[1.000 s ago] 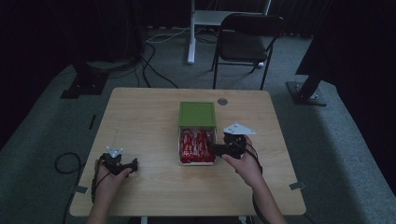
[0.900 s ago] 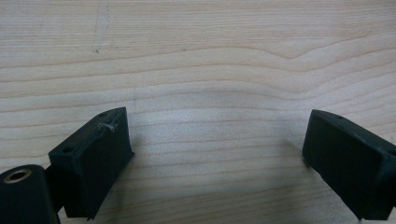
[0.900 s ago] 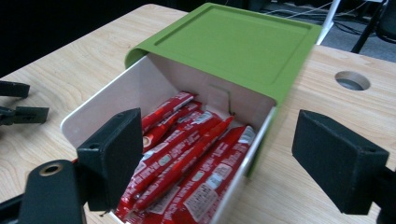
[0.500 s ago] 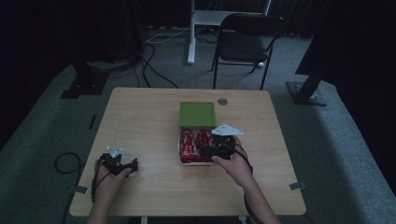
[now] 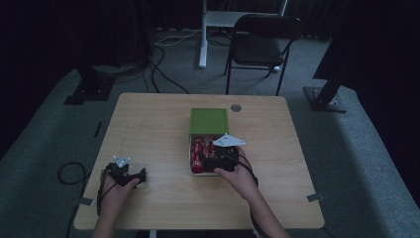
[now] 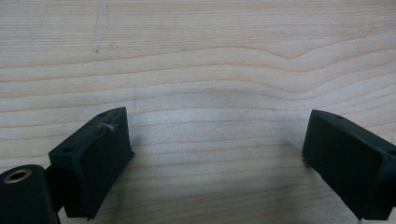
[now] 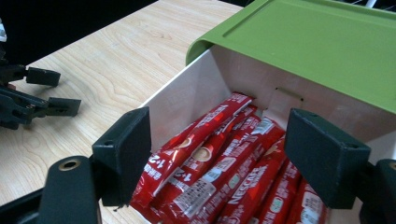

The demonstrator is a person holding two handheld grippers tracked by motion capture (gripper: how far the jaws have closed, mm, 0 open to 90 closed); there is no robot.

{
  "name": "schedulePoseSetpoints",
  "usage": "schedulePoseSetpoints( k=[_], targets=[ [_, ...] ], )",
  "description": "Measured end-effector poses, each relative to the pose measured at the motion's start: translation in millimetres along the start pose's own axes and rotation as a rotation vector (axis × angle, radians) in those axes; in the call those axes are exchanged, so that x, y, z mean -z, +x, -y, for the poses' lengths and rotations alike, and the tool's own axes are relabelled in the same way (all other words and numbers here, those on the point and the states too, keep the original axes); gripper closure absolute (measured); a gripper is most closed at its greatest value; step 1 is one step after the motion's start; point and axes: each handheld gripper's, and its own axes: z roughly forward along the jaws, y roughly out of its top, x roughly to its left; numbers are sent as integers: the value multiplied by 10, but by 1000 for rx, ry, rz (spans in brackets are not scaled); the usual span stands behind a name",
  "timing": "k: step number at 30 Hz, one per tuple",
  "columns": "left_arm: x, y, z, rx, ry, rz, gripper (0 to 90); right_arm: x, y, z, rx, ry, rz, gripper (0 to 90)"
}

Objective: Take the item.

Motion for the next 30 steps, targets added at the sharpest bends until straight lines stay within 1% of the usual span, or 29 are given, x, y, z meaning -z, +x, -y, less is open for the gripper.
schedulePoseSetpoints(
  k=[2,8,11,14,15,16,19,20,21,23,25,27,28,30],
  targets=[
    [0,-1,0,1,1,0,85,-25,16,9,-6,10,-11,231],
    [-2,-3,1,4,-3,0,85,-95,53,43,-9,35,-18,293],
    [-2,-3,1,4,-3,0,85,-123,73,56,-19,31,-22,339],
    [-3,-4,1,6,-5,0,85,-144,92,65,-21,29,-23,363],
    [-3,-4,1,6,-5,0,85,-162,98,69,-29,31,-33,379],
    [-3,-4,1,6,-5,0,85,-182,103,72,-36,39,-46,392],
    [-1,-3,1,3,-2,1,85,-210,120,79,-37,48,-47,407],
    [0,-3,1,1,-1,1,85,-248,139,93,-42,66,-54,452],
    [-1,-4,1,3,-3,1,86,-269,147,102,-37,76,-56,455],
    [-1,-4,2,2,-2,1,85,-306,159,124,-41,92,-53,476],
    [0,-4,2,1,-2,2,86,-328,161,141,-35,104,-45,481],
    [0,-5,2,1,-2,2,86,-347,163,154,-48,109,-53,491],
    [0,-5,2,1,-2,2,85,-355,167,157,-47,110,-52,491],
    [0,-5,2,1,-2,2,86,-367,174,153,-45,114,-42,507]
  ],
)
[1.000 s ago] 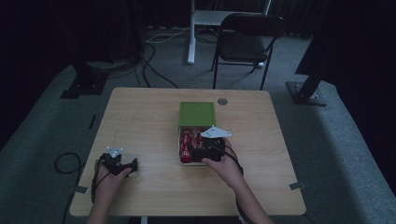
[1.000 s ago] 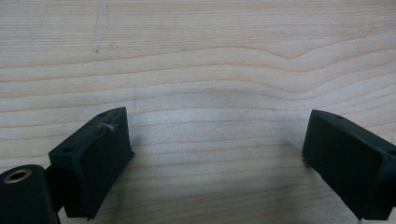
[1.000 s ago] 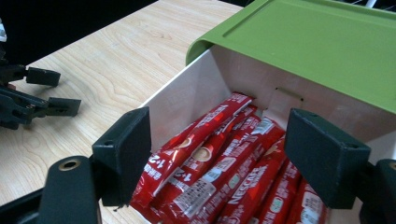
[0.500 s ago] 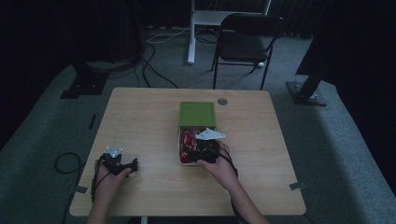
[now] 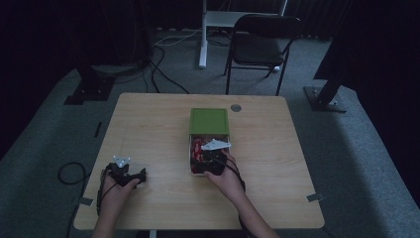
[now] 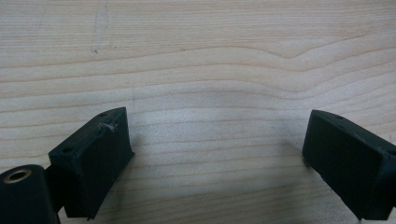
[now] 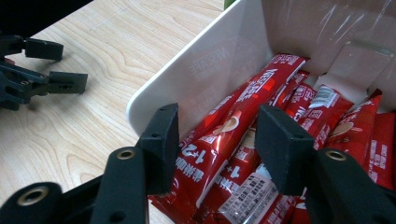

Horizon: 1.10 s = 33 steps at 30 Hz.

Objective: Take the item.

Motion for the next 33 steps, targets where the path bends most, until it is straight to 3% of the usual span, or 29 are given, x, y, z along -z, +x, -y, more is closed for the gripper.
schedulePoseSetpoints(
  k=[3,8,13,15,27,33],
  targets=[
    [0,0,0,-1,0,0,85,-13,12,-8,4,7,9,547],
    [1,-1,0,-1,0,1,85,6,6,-15,-48,14,36,672],
    [1,0,1,-2,0,1,86,5,28,-7,-43,23,71,789],
    [1,0,0,-2,0,1,86,11,18,-6,-64,19,71,818],
    [1,0,0,-2,0,1,86,154,-65,0,-144,-35,47,876],
    [1,-1,0,-2,0,1,86,258,-73,-26,-138,-52,24,878]
  ],
)
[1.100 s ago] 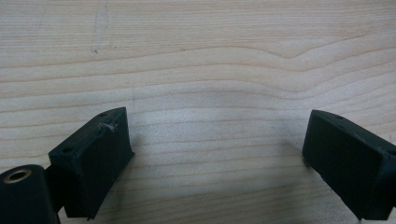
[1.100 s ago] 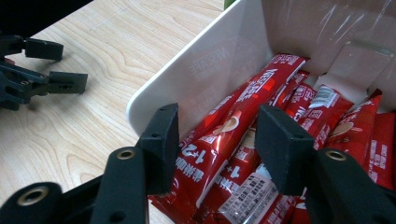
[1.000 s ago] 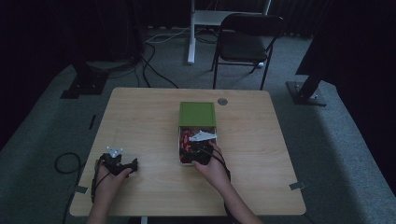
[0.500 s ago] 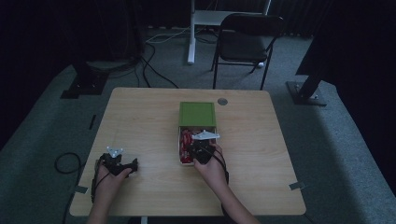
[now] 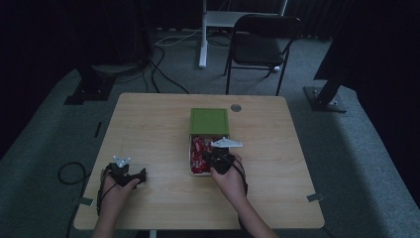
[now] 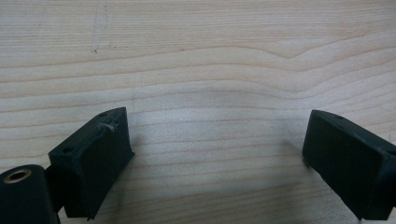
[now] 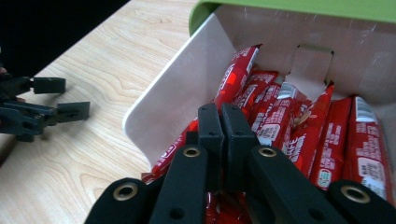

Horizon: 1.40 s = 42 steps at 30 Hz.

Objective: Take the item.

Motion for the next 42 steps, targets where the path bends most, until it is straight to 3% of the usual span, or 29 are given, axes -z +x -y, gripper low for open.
schedulePoseSetpoints(
  k=[14,28,42],
  targets=[
    [0,0,0,0,0,0,85,233,-46,-1,-1,-17,-62,879],
    [0,0,0,-1,1,0,85,472,-127,36,5,-39,-71,879],
    [0,0,0,-1,1,0,86,731,-166,32,-3,-79,-108,879]
  ],
)
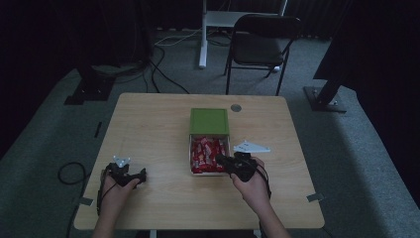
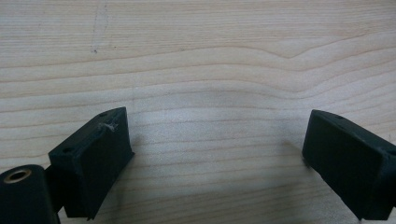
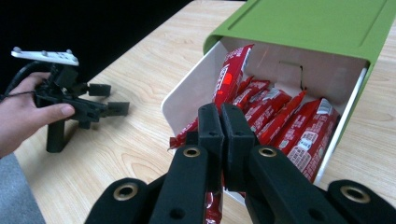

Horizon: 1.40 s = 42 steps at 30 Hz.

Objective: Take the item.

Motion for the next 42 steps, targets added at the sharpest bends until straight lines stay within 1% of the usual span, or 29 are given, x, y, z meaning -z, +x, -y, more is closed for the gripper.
schedulePoseSetpoints(
  k=[3,8,12,24,29,32,35,42],
  targets=[
    [0,0,0,0,0,0,86,45,-4,-19,-2,-13,-4,879],
    [0,0,0,0,0,0,85,112,-39,-59,-1,-34,3,879],
    [0,0,0,0,0,0,85,153,-94,-89,-9,-57,20,879],
    [1,0,0,0,1,0,85,249,-264,-127,-24,-92,76,879],
    [1,0,0,0,1,0,85,316,-356,-141,-44,-113,99,879],
    [1,0,0,0,1,0,85,354,-404,-151,-48,-122,116,878],
    [1,0,0,0,1,0,85,386,-454,-154,-45,-129,135,878],
    [0,0,0,0,0,0,85,448,-585,-128,-61,-136,168,878]
  ],
)
